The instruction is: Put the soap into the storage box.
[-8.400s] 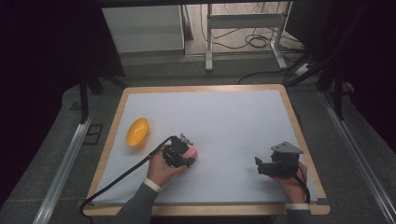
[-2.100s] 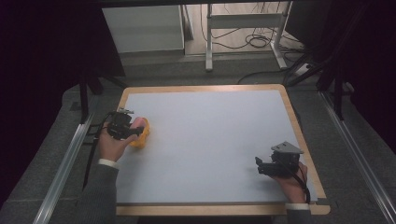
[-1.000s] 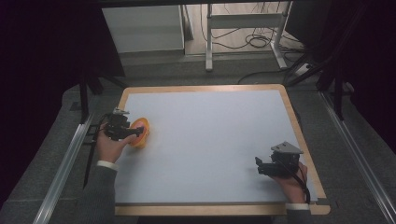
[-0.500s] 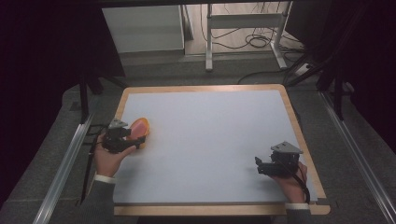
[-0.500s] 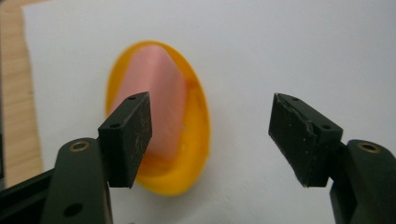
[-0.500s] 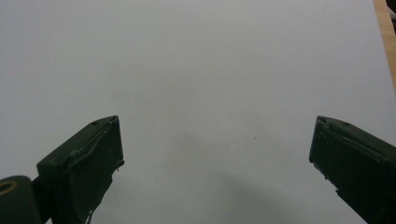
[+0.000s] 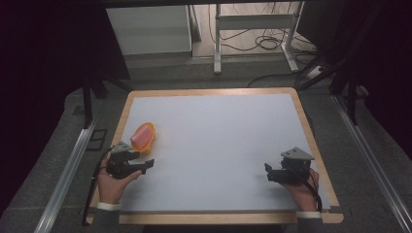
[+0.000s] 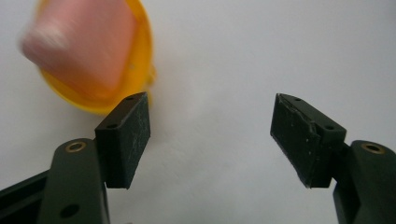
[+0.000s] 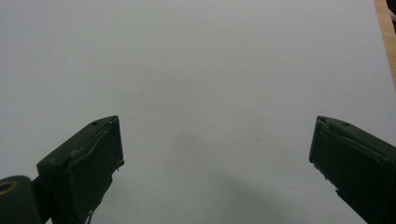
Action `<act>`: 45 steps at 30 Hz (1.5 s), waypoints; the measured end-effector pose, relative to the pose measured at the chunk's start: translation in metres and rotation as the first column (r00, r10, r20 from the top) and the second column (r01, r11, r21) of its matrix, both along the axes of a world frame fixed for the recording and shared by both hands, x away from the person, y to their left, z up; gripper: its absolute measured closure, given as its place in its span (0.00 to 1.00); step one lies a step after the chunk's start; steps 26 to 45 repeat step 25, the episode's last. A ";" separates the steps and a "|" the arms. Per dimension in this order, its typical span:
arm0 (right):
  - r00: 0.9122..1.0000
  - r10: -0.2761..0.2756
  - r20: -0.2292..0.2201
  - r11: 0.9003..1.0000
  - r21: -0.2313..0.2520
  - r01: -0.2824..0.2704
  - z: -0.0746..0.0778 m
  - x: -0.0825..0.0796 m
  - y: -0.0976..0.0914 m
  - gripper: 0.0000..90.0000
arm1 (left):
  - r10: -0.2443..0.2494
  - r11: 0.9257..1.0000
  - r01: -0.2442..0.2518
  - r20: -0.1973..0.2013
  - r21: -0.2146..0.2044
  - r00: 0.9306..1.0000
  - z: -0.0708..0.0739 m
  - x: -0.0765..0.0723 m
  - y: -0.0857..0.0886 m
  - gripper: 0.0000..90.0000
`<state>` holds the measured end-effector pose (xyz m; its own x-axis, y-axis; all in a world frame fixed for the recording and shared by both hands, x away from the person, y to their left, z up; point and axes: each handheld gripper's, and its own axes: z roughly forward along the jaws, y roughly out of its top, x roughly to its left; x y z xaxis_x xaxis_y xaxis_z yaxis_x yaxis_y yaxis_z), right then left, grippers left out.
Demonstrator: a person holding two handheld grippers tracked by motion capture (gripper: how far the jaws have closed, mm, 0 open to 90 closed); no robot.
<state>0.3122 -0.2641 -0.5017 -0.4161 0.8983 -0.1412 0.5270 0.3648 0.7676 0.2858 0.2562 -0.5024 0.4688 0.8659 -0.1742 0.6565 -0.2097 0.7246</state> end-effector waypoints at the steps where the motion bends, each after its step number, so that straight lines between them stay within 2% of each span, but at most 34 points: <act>1: 1.000 0.000 -0.001 1.000 -0.002 0.000 0.000 0.000 0.001 0.03 | -0.009 1.000 0.009 -0.007 -0.014 1.000 -0.003 -0.001 0.000 0.32; 2: 1.000 0.002 -0.002 1.000 -0.004 -0.002 -0.001 0.000 0.001 0.03 | -0.012 1.000 0.012 -0.017 -0.027 1.000 -0.006 -0.002 -0.001 0.32; 6: 1.000 0.009 -0.007 1.000 -0.008 -0.009 -0.002 0.001 0.004 0.03 | -0.012 1.000 0.011 -0.045 -0.023 0.999 -0.014 -0.004 -0.004 0.31; 9: 1.000 0.008 -0.005 1.000 -0.010 -0.009 -0.002 0.001 0.004 0.03 | -0.012 1.000 0.011 -0.051 -0.028 0.999 -0.017 -0.007 -0.005 0.31; 17: 1.000 0.005 0.002 1.000 -0.011 -0.005 -0.001 0.000 0.003 0.03 | -0.020 0.999 0.019 -0.033 -0.043 0.999 -0.018 -0.012 -0.005 0.32; 24: 1.000 -0.006 0.022 1.000 -0.010 0.006 0.001 0.000 0.001 0.03 | -0.038 0.999 0.036 -0.047 -0.035 0.998 -0.021 -0.008 -0.006 0.30; 45: 1.000 -0.005 0.021 1.000 -0.010 0.005 0.001 0.000 0.001 0.03 | -0.038 0.999 0.036 -0.047 -0.035 0.998 -0.021 -0.008 -0.006 0.30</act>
